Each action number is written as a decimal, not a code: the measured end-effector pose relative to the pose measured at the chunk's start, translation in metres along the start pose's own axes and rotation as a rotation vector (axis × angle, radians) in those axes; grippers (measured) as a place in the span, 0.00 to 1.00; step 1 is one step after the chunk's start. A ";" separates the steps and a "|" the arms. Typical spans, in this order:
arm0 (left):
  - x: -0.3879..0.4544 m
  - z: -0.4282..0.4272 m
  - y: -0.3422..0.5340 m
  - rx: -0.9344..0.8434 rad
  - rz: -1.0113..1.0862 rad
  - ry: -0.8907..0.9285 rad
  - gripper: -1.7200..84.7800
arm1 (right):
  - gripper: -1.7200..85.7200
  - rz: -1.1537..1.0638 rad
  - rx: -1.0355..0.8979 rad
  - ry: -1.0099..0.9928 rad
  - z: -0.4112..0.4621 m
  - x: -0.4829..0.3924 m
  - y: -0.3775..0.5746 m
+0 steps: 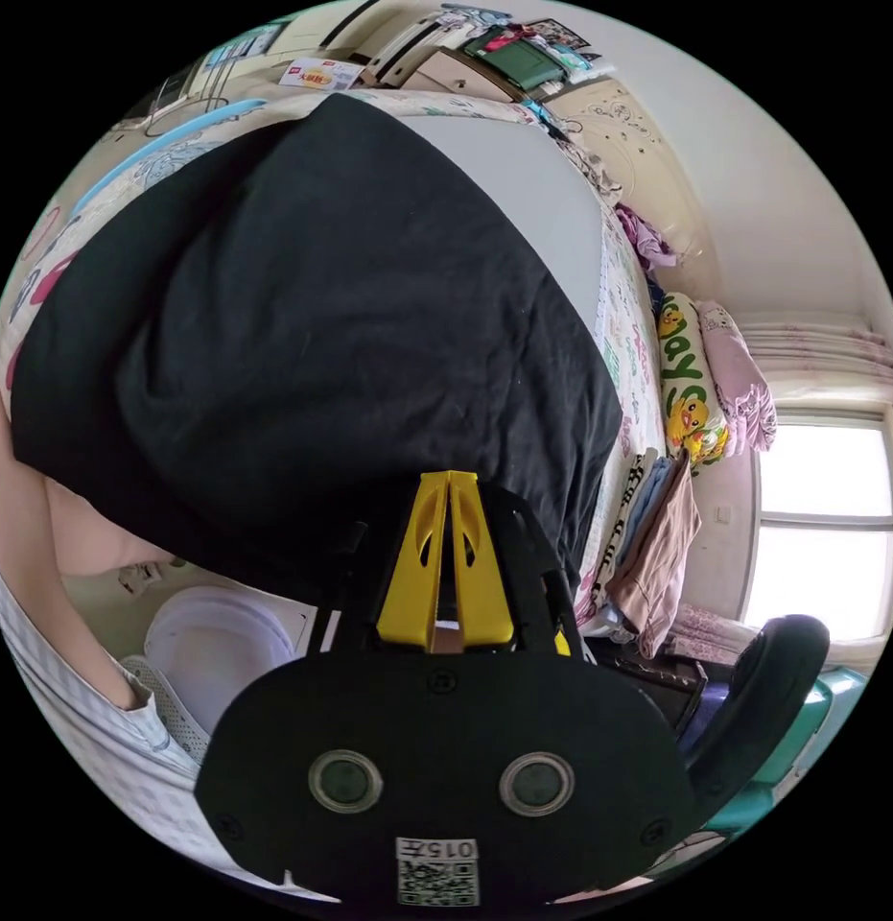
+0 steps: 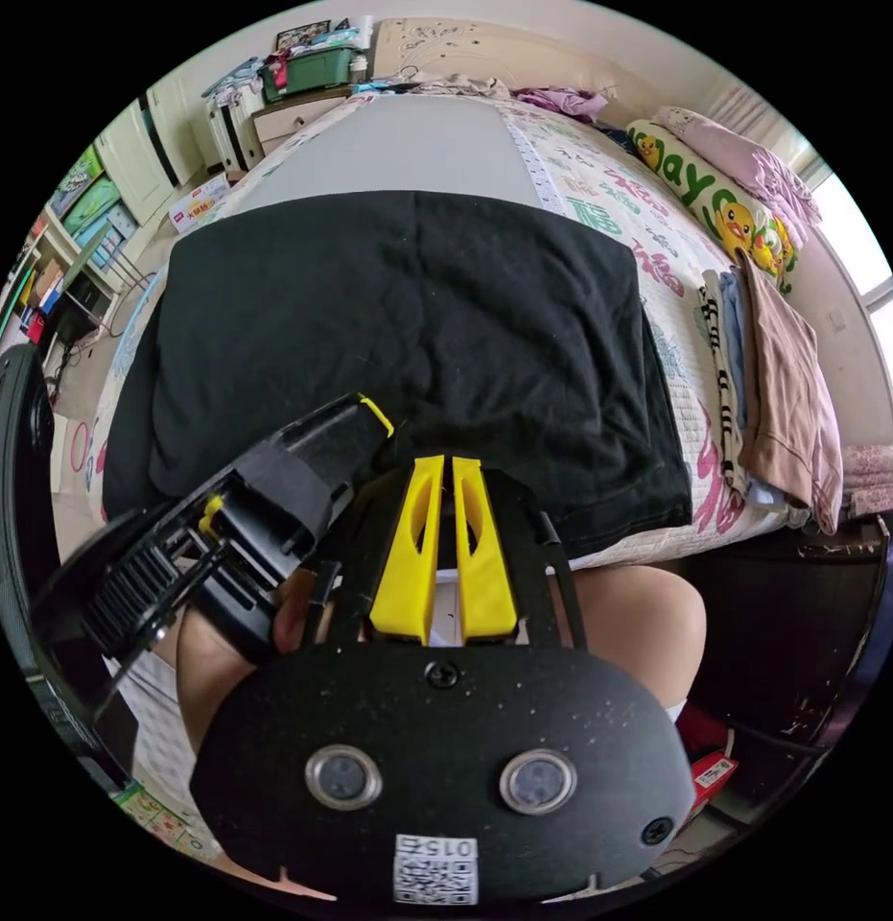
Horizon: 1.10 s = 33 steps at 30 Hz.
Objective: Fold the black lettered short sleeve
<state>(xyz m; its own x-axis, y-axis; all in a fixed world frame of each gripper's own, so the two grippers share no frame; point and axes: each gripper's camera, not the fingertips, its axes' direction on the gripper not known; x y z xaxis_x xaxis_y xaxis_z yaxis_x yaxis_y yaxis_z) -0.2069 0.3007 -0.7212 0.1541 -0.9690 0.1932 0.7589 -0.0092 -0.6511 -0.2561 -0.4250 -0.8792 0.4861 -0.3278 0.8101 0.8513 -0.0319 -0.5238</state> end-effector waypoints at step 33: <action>-0.040 0.009 -0.013 -0.054 0.000 0.061 0.01 | 0.03 0.026 -0.019 0.027 -0.073 -0.060 -0.025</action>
<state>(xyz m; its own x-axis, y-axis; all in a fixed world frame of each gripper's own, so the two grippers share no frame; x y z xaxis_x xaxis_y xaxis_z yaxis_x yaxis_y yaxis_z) -0.2167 0.3419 -0.7138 0.1136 -0.9822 0.1494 0.7238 -0.0212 -0.6897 -0.3207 -0.4736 -0.9345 0.5020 -0.3540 0.7891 0.8345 -0.0413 -0.5495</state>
